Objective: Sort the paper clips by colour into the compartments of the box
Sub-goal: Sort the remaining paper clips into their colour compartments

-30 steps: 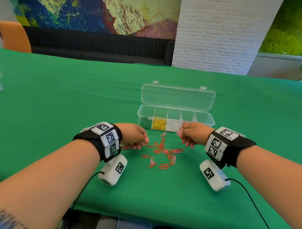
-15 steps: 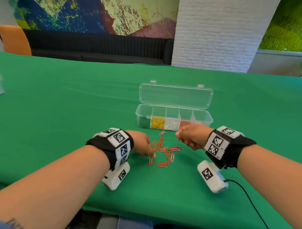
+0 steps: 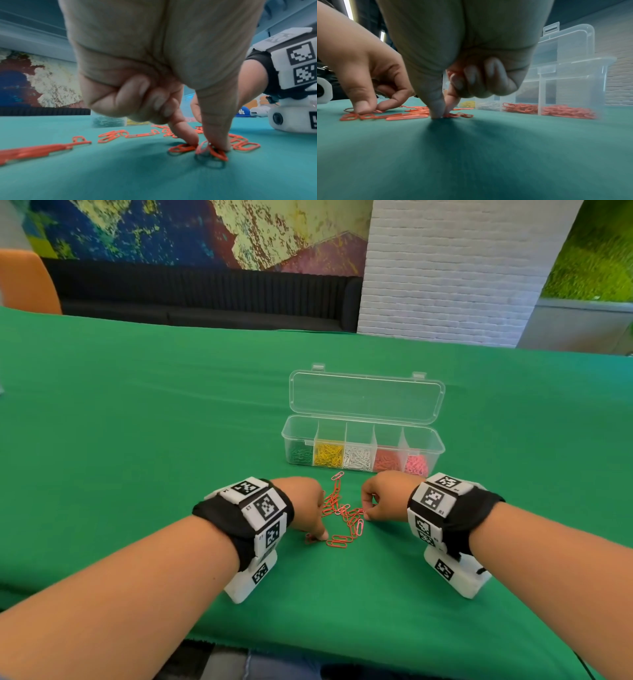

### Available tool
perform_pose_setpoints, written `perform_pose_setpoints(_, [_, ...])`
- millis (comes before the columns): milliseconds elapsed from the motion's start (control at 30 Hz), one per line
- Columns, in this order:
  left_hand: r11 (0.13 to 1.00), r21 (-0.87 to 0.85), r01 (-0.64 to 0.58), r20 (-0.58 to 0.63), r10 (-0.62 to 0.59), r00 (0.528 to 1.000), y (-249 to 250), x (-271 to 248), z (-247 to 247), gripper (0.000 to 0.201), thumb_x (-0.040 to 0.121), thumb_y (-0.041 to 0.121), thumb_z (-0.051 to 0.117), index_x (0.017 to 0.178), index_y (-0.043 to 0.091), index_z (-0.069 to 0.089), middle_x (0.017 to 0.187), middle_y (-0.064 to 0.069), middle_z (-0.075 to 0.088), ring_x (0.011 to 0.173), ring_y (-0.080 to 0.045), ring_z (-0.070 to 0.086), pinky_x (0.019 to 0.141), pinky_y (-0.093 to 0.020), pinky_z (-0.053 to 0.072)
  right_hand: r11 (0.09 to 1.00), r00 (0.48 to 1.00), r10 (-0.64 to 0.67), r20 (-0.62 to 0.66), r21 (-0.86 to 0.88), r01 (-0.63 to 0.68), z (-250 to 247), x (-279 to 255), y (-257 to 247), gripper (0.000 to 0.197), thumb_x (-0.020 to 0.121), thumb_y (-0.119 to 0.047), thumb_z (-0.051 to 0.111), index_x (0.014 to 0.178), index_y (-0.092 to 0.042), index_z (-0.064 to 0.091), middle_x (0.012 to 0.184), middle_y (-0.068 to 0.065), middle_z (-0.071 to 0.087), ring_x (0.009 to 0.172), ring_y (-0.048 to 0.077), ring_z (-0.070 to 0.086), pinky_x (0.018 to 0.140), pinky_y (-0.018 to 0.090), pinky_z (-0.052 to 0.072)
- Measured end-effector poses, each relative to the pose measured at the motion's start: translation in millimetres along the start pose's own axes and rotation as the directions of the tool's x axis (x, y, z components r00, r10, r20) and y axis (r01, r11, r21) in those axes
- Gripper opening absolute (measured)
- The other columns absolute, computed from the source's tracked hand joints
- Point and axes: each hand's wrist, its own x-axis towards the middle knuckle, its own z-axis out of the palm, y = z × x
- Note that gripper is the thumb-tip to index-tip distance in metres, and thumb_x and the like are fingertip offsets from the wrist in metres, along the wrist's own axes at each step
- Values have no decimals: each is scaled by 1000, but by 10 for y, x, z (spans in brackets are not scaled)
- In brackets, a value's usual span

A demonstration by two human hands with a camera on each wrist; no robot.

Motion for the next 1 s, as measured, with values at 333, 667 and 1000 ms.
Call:
perform_pose_setpoints(333, [992,-125,-28,18,31,999,-161,-54,-12,16,79,36,71,86,27,61,69,12,51,62,-5,46,54,-20,35,1000,1000,12,-19,-8,-12,11,11,24,10,87,-28,58,94,-23,62,73,-12,45,80,15,49,60,21,33])
perform_pose_setpoints(667, [992,-92,-88,-13,87,996,-125,-56,30,7,83,27,66,82,24,61,68,10,53,59,-5,46,51,-19,34,1000,1000,1,-28,-6,-1,9,-3,19,5,89,-25,55,90,-21,58,72,-12,43,80,14,47,55,19,31])
perform_pose_setpoints(1000, [979,-102,-175,-12,175,985,-159,-103,20,15,80,21,68,93,27,63,66,7,40,54,-7,38,51,-23,30,968,994,88,-68,239,-70,-29,-43,68,24,88,-13,43,68,-21,34,68,-5,47,64,16,47,52,22,35])
